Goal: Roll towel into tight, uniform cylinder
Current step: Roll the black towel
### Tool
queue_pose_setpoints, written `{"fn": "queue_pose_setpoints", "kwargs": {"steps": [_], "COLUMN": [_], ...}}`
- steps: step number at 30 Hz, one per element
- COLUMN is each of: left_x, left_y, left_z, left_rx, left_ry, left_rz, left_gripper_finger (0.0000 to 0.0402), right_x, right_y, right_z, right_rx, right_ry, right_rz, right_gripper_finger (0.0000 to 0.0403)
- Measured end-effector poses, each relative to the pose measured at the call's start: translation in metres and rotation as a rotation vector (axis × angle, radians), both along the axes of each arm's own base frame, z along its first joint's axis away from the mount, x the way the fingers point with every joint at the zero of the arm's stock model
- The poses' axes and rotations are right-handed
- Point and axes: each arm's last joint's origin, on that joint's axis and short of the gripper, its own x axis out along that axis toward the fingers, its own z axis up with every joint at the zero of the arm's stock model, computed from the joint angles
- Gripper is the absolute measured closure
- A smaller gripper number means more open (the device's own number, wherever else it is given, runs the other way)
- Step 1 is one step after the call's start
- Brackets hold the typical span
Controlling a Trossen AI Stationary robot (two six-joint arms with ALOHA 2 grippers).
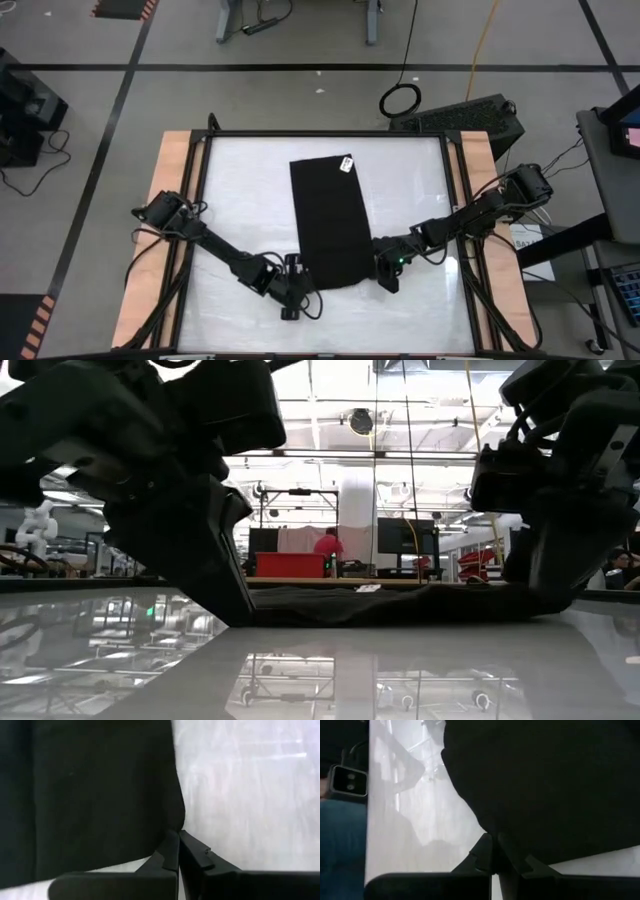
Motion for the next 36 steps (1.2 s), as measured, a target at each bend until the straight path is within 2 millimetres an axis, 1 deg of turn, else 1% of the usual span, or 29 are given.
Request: {"fn": "queue_pose_setpoints", "kwargs": {"steps": [5,11,15,19,21,24,26,28,32,34,36], "left_x": [-0.001,-0.002,-0.002,0.002,0.003,0.007,0.006,0.005,0.003,0.005,0.008], "left_y": [0.0,-0.001,0.001,0.006,0.006,-0.002,-0.009,-0.014,-0.015,-0.013,-0.01], "left_z": [0.006,0.015,0.013,0.014,0.018,0.025,0.028,0.029,0.028,0.027,0.022], "left_rx": [-0.12,-0.316,-0.394,-0.427,-0.422,-0.414,-0.371,-0.296,-0.142,-0.102,-0.082], "left_ry": [0.027,0.083,0.135,0.132,0.104,0.014,-0.039,-0.085,-0.142,-0.159,-0.153], "left_rz": [0.062,0.111,0.161,0.218,0.187,0.019,-0.092,-0.156,-0.159,-0.163,-0.171], "left_gripper_finger": [0.0399,0.04,0.0401,0.0401,0.0401,0.0397,0.0382,0.0359,0.0294,0.0257,0.0225], "right_x": [-0.002,-0.003,-0.005,-0.007,-0.006,-0.006,-0.006,-0.006,-0.006,-0.006,-0.006], "right_y": [0.003,0.006,0.006,0.004,0.004,0.005,0.004,0.004,0.005,0.004,0.005], "right_z": [0.001,0.003,0.001,-0.002,-0.001,-0.001,-0.001,-0.001,-0.001,-0.001,-0.001], "right_rx": [0.105,0.216,0.227,0.226,0.234,0.238,0.238,0.238,0.238,0.237,0.237], "right_ry": [0.049,0.104,0.137,0.183,0.18,0.178,0.178,0.178,0.177,0.177,0.176], "right_rz": [0.057,0.107,0.098,0.076,0.072,0.072,0.072,0.073,0.073,0.073,0.075], "right_gripper_finger": [0.0402,0.0402,0.0402,0.0402,0.0402,0.0402,0.0402,0.0402,0.0402,0.0402,0.0402]}}
